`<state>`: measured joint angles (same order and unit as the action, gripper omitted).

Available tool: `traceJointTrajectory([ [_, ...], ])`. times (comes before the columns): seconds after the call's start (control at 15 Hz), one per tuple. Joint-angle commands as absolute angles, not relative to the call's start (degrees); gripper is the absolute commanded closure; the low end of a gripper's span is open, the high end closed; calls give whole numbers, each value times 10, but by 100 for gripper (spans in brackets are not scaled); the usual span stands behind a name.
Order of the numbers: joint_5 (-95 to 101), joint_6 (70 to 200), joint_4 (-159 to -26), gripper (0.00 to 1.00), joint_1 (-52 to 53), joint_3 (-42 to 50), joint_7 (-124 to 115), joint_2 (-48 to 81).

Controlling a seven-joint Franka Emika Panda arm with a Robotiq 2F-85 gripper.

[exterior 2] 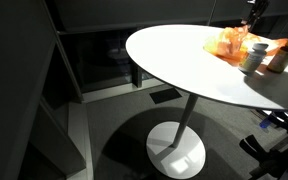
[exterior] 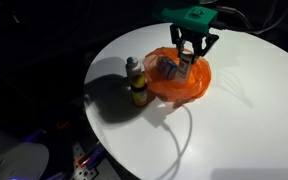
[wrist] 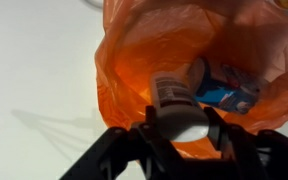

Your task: Move the lotion bottle from the plastic to the table

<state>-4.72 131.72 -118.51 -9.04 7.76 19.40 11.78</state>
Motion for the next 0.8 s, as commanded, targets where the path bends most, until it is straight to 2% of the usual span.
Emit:
traceJointTrajectory([
  [0.0,-39,1315,-1188,74,-95,70,194,98],
  [0.73,37,1287,-1252,74,-98,94,95,-53],
])
